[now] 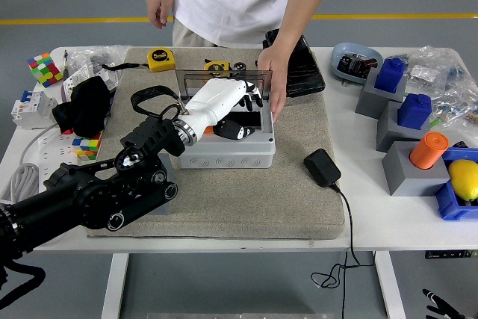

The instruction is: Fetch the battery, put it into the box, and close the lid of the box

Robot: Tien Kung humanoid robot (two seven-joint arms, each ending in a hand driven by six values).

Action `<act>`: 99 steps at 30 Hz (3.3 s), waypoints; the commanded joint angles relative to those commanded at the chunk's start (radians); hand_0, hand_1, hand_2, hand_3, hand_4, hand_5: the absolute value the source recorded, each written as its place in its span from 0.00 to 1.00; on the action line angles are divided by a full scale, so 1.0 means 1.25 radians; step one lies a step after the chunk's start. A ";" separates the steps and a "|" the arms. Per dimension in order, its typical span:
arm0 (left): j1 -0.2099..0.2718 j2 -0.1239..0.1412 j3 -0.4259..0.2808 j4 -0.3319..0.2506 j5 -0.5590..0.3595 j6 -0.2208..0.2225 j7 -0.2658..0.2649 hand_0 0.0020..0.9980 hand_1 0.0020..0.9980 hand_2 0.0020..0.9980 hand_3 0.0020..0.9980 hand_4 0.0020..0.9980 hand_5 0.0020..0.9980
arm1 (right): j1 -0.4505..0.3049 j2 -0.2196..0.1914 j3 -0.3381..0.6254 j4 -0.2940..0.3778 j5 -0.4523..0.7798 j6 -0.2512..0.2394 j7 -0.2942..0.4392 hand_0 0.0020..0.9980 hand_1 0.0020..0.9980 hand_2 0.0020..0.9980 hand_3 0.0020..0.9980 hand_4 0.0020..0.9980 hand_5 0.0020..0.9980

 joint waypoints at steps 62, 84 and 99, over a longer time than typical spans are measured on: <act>0.272 0.167 -0.266 -0.270 0.093 -0.076 0.094 0.40 0.49 0.48 0.56 0.60 0.00 | -0.003 -0.007 0.028 0.000 -0.018 0.001 0.002 0.64 0.69 0.66 0.56 0.93 0.47; 0.232 0.126 -0.212 -0.291 0.039 -0.081 0.093 0.39 0.48 0.47 0.56 0.62 0.00 | -0.001 -0.009 0.022 0.000 -0.008 0.000 0.005 0.64 0.69 0.66 0.56 0.93 0.47; 0.175 0.041 -0.183 -0.194 -0.014 -0.071 0.067 0.38 0.48 0.47 0.56 0.64 0.00 | 0.002 -0.009 0.006 0.000 0.006 0.001 0.007 0.64 0.69 0.66 0.56 0.93 0.48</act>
